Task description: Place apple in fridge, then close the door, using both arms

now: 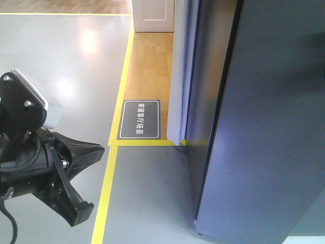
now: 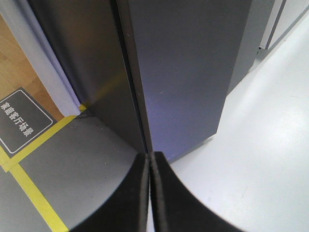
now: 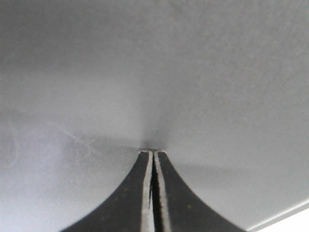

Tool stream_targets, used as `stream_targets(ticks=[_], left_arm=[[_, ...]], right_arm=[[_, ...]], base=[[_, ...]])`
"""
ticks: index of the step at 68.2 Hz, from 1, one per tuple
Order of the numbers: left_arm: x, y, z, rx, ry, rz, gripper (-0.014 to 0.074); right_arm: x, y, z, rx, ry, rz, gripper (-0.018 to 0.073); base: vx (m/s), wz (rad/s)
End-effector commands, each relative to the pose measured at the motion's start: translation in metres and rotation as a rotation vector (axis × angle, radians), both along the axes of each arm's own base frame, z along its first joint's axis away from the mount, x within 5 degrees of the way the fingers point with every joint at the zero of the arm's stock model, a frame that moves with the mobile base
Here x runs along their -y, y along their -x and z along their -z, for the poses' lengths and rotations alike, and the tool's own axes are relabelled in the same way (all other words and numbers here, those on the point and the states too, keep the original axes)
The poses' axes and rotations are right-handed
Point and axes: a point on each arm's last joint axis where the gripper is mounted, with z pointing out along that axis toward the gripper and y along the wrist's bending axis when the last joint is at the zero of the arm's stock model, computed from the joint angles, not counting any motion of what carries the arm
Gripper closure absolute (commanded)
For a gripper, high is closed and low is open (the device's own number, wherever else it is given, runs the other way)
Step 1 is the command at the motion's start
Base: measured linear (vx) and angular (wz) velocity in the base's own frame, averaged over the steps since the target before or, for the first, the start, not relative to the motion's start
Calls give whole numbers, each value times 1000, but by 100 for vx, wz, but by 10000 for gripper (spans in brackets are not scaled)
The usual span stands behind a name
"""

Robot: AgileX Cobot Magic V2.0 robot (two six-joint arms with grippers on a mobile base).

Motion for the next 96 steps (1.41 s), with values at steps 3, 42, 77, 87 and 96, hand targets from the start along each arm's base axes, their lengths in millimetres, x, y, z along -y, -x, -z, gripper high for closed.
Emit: stream_targets(ticks=[3, 42, 77, 87, 96], left_arm=[[0, 0, -16, 69, 77, -4, 602], [0, 0, -16, 69, 77, -4, 602], [0, 0, -16, 68, 76, -4, 602], [0, 0, -16, 68, 76, -4, 602], [0, 0, -16, 68, 76, -4, 602]], right_arm=[[2, -20, -30, 146, 47, -71, 561], [12, -66, -35, 239, -4, -71, 561], [8, -46, -36, 49, -53, -32, 561], [-1, -38, -39, 8, -147, -77, 561], [-13, -28, -49, -4, -257, -123, 561]], base=[[0, 0], [0, 0], [0, 0], [0, 0], [0, 0]])
